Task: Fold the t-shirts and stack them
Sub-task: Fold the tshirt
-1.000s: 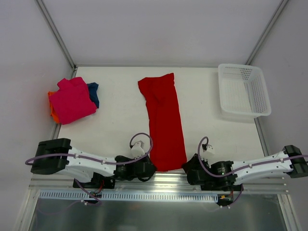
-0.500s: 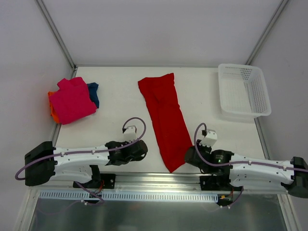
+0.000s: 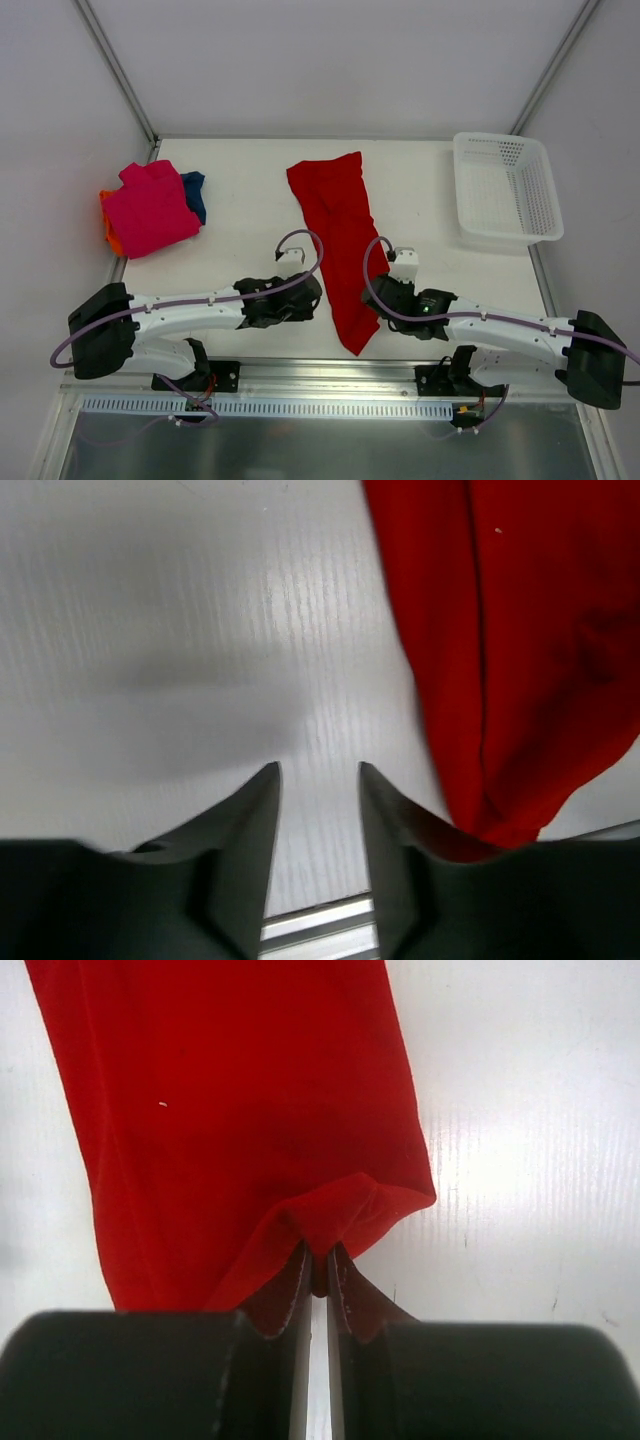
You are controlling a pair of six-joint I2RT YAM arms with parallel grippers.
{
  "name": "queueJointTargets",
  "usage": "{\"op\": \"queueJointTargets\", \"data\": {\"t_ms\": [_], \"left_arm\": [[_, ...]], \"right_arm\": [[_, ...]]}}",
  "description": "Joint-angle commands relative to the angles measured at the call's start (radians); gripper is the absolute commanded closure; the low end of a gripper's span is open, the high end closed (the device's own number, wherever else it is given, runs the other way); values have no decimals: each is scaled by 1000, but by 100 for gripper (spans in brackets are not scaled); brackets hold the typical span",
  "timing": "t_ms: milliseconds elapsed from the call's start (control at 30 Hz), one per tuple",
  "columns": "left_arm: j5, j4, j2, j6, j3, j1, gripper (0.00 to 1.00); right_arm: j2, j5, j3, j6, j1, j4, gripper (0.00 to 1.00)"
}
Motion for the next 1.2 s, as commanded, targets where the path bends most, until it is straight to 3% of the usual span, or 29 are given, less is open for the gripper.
{"op": "queueJointTargets", "data": {"t_ms": [0,100,200,367,567,867,1000,1167], "left_arm": [[77,43,-21,-31,-57,-31,56],[82,63,-29,-85,-97,-98,35],[114,110,-20,-143,-130,-147,31],[125,343,6,-179,-235,-209,31],[118,789,29,-180,-416,-233,31],[94,1049,126,-259,-513,-265,31],[143,1245,285,-285,-507,-267,31],[207,1354,429,-305,-457,-275,31]], "right_arm": [[-20,-24,-13,-22,-6,34,94],[-40,-29,-30,-18,-5,31,94],[-55,-30,-39,-6,-5,27,94],[-55,-47,-51,1,-5,27,94],[-72,-52,-77,15,-5,31,94],[-88,-65,-105,29,-5,39,94],[-101,-67,-113,26,-5,39,94],[-127,-67,-119,28,-5,24,94]]}}
